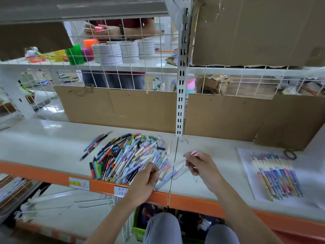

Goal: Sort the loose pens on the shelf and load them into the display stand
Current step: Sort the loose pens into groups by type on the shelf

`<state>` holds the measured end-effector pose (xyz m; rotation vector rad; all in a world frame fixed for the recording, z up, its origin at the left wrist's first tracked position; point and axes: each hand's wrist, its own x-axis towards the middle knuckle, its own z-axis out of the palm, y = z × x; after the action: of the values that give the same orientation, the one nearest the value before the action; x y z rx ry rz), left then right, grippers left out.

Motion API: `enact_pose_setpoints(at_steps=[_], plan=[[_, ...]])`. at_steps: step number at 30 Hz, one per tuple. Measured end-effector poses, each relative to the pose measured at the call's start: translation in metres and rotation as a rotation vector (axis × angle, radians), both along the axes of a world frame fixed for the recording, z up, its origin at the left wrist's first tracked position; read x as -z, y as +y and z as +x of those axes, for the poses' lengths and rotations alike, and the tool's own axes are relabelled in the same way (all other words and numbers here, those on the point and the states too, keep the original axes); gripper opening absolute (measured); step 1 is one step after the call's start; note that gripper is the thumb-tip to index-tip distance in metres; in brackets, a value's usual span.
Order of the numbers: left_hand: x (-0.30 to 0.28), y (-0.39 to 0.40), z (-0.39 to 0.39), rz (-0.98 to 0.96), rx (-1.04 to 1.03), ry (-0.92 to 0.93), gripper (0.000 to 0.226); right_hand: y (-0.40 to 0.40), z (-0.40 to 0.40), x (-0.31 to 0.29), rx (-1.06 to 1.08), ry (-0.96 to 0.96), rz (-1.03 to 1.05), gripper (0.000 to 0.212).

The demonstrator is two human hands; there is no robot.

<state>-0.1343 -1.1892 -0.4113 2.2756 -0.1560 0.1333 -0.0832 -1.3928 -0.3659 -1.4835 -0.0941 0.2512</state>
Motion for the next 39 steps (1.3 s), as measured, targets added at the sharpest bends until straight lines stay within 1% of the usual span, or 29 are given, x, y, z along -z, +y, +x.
enact_pose_setpoints(at_steps=[2, 3, 6, 9, 12, 14, 17, 20, 22, 25, 27, 29, 34, 37, 39], plan=[[-0.003, -0.005, 0.0, 0.001, 0.038, -0.007, 0.013, 0.006, -0.005, 0.001, -0.086, 0.029, 0.016, 0.011], [-0.006, -0.009, 0.0, -0.015, 0.049, -0.004, 0.017, 0.009, -0.008, 0.001, -0.082, 0.044, 0.048, 0.011], [-0.012, -0.022, 0.003, -0.059, 0.024, -0.028, 0.025, 0.018, -0.012, 0.002, 0.05, 0.051, 0.129, 0.014], [-0.01, -0.037, 0.005, 0.012, -0.073, -0.135, 0.023, 0.025, -0.01, 0.002, 0.175, 0.037, 0.066, 0.022], [-0.002, -0.052, 0.004, 0.128, -0.128, -0.249, 0.026, 0.024, -0.007, 0.004, 0.274, 0.081, 0.004, 0.029], [0.001, -0.065, 0.009, 0.147, -0.143, -0.264, 0.027, 0.021, -0.008, 0.006, 0.256, 0.119, 0.019, 0.026], [-0.001, -0.082, 0.021, 0.104, -0.123, -0.247, 0.026, 0.011, -0.012, 0.012, 0.145, 0.115, -0.067, 0.018], [0.001, -0.09, 0.031, 0.154, -0.006, -0.208, 0.026, -0.014, -0.009, 0.012, 0.148, 0.07, -0.158, 0.015], [0.005, -0.091, 0.035, 0.219, 0.061, -0.152, 0.027, -0.038, -0.001, 0.011, 0.206, -0.006, -0.314, 0.016], [0.013, -0.091, 0.039, 0.291, 0.082, -0.15, 0.023, -0.078, 0.011, 0.018, 0.275, -0.124, -0.768, 0.021], [0.017, -0.092, 0.041, 0.306, 0.092, -0.158, 0.02, -0.104, 0.014, 0.025, 0.283, -0.125, -1.012, 0.02], [0.021, -0.094, 0.042, 0.298, 0.097, -0.16, 0.02, -0.127, 0.014, 0.033, 0.297, -0.13, -1.188, 0.025], [0.027, -0.095, 0.04, 0.294, 0.111, -0.189, 0.019, -0.157, 0.014, 0.042, 0.295, -0.075, -1.483, 0.032], [0.028, -0.093, 0.039, 0.301, 0.108, -0.219, 0.018, -0.158, 0.014, 0.043, 0.281, -0.072, -1.577, 0.034], [0.028, -0.09, 0.039, 0.314, 0.092, -0.226, 0.02, -0.154, 0.013, 0.042, 0.282, -0.109, -1.595, 0.034]])
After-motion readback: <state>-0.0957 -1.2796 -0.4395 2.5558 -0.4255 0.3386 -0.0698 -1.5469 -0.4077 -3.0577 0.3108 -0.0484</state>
